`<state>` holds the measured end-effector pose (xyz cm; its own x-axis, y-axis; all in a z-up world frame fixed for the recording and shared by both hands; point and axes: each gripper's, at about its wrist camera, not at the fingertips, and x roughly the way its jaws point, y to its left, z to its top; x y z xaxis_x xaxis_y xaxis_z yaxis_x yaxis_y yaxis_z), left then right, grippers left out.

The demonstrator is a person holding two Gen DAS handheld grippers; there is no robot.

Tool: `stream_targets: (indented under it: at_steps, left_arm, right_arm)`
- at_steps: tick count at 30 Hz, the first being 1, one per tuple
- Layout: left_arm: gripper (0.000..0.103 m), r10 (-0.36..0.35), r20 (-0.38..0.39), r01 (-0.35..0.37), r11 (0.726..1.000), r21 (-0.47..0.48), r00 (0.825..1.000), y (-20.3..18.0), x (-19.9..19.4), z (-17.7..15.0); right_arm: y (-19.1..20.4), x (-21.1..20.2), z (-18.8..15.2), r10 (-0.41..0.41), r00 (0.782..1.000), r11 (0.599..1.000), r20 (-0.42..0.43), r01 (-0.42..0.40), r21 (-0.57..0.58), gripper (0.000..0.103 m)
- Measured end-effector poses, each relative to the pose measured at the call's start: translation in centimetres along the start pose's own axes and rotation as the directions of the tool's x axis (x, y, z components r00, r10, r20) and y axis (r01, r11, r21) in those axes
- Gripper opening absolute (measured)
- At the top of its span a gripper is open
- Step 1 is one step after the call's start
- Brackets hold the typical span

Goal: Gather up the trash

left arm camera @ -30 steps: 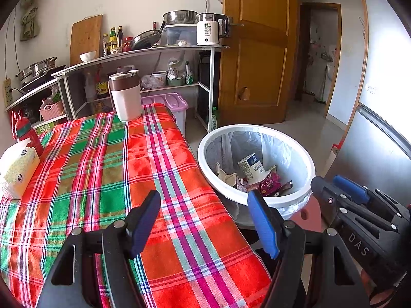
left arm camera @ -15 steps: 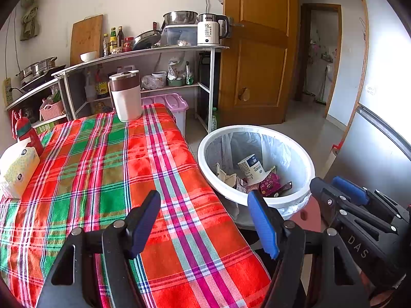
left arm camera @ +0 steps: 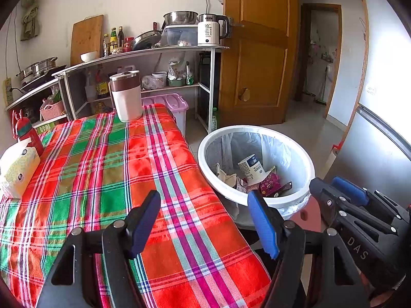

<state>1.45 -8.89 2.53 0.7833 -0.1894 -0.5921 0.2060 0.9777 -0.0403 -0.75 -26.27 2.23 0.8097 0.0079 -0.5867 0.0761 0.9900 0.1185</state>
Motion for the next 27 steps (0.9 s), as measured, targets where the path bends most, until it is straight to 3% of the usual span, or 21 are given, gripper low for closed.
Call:
stream_targets:
  at_steps: [27]
  left_arm:
    - [0.072,0.002,-0.002,-0.002,1.000,-0.002,1.000,-0.02,-0.05,0.03]
  right_arm:
    - [0.11,-0.09,0.02,0.008,1.000,1.000,0.004,-0.008,-0.002,0.041]
